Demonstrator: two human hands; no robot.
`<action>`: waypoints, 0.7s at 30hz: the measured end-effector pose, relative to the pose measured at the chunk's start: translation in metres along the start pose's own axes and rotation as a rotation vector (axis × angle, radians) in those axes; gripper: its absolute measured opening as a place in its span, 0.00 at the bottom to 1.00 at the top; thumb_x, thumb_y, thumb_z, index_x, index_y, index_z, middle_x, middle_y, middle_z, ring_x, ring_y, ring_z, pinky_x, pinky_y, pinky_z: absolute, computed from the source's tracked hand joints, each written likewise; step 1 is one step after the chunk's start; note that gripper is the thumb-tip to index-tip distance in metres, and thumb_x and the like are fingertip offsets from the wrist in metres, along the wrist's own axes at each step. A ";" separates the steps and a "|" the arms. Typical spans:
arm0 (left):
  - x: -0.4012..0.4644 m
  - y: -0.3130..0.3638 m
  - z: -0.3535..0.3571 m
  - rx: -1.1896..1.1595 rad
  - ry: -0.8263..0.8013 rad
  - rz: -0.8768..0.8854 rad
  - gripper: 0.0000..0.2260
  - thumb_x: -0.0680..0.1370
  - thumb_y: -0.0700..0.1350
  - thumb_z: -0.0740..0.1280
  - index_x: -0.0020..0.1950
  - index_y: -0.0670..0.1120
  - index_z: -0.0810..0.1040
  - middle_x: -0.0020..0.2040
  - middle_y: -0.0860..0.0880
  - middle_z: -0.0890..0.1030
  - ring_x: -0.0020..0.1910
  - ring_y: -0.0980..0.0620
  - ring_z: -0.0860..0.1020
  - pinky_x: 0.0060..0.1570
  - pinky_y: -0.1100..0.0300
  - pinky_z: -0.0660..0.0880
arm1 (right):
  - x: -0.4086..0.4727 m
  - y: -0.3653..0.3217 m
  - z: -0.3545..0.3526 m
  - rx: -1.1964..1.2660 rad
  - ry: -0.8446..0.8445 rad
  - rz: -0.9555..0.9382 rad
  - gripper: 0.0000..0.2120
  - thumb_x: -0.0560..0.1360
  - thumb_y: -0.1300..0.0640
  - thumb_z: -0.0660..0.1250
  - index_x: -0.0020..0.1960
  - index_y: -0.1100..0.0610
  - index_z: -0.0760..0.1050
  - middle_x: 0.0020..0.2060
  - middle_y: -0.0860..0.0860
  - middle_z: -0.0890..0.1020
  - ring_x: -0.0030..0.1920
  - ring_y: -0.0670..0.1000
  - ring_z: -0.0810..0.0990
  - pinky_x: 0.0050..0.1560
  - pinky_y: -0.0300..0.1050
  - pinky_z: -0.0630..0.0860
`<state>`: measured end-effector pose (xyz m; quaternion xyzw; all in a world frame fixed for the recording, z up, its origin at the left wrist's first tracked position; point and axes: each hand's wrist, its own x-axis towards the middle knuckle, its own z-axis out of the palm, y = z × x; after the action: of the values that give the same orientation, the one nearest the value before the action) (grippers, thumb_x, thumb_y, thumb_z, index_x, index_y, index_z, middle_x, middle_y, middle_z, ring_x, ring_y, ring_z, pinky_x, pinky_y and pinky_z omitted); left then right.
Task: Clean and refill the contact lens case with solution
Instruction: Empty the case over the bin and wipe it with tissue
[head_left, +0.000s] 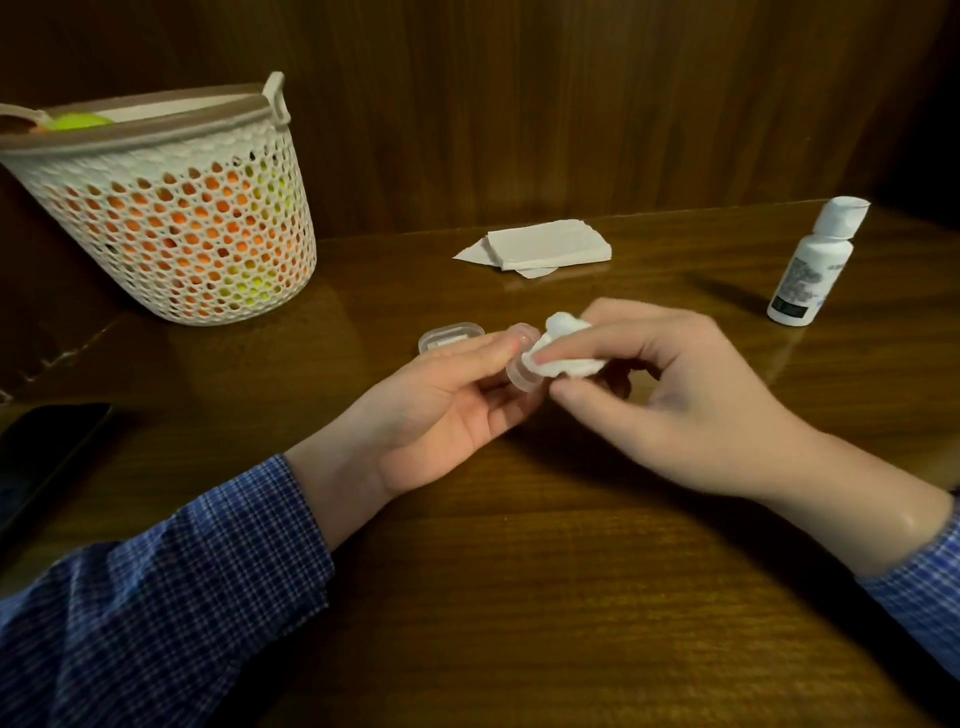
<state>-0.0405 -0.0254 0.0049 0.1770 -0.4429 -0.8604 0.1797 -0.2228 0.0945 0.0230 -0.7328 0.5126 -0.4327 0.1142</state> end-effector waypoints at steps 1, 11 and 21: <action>0.000 -0.001 0.001 0.028 0.006 0.005 0.11 0.78 0.44 0.70 0.58 0.44 0.87 0.54 0.46 0.84 0.53 0.53 0.83 0.53 0.61 0.82 | -0.001 0.000 0.003 -0.068 -0.018 -0.022 0.12 0.76 0.57 0.73 0.59 0.50 0.85 0.45 0.47 0.83 0.46 0.49 0.80 0.44 0.37 0.74; -0.001 -0.003 0.005 0.144 0.012 0.042 0.12 0.79 0.45 0.67 0.58 0.46 0.87 0.53 0.47 0.85 0.53 0.54 0.84 0.55 0.60 0.81 | -0.003 0.007 0.012 -0.268 0.028 -0.115 0.10 0.75 0.61 0.77 0.56 0.57 0.86 0.46 0.51 0.83 0.46 0.50 0.79 0.43 0.45 0.77; -0.004 -0.003 0.009 0.224 -0.126 0.001 0.12 0.85 0.46 0.59 0.61 0.45 0.81 0.55 0.45 0.78 0.55 0.49 0.75 0.55 0.53 0.72 | -0.002 0.008 0.005 -0.235 0.069 -0.249 0.05 0.74 0.66 0.77 0.49 0.61 0.85 0.42 0.55 0.82 0.42 0.55 0.79 0.40 0.53 0.75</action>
<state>-0.0415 -0.0160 0.0077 0.1413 -0.5468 -0.8148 0.1310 -0.2249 0.0914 0.0140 -0.7836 0.4684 -0.4057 -0.0443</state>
